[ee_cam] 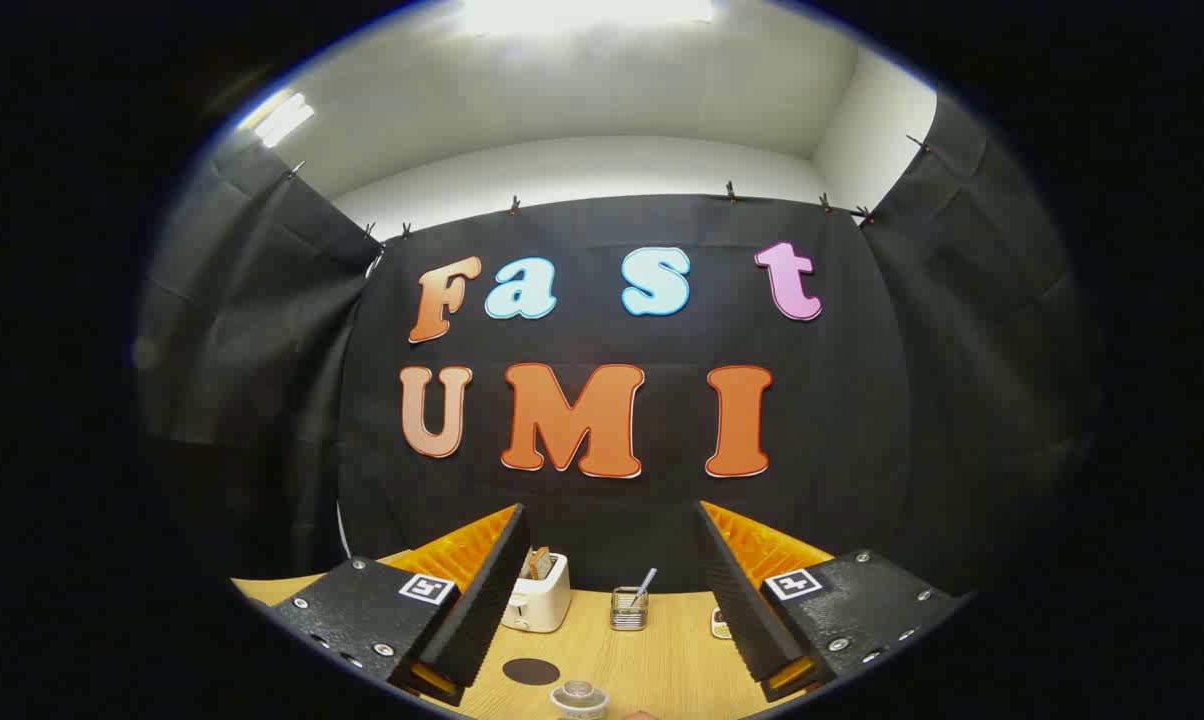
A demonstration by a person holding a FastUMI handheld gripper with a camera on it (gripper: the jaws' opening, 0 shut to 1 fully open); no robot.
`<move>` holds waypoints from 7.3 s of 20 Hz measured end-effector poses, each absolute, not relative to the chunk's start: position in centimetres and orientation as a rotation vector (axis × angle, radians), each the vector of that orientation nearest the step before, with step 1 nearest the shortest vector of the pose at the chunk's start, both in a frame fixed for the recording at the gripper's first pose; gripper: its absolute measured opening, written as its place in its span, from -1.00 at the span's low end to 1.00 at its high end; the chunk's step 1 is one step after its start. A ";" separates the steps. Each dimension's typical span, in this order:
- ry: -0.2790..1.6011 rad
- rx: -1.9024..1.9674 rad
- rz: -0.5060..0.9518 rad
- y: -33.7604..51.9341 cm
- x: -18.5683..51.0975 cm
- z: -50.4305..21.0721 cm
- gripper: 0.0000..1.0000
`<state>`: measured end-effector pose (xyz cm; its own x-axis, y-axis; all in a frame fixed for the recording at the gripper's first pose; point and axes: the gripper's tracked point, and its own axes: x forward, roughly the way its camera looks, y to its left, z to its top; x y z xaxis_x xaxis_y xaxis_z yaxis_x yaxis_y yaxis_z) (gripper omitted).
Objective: Take the bottle from table, then pour the juice into the cup, finally place the bottle on the coaster
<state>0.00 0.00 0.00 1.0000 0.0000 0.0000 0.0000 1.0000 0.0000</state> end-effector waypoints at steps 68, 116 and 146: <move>0.464 -0.025 0.024 1.8 -2.3 -33.0 0.98; 0.236 -1.020 0.049 13.3 3.9 -30.7 0.12; 0.021 -1.677 0.052 15.8 4.1 -31.6 0.11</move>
<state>4.11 15.80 -31.63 0.9987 0.0168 -0.0471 -0.0451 -0.1063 -0.9933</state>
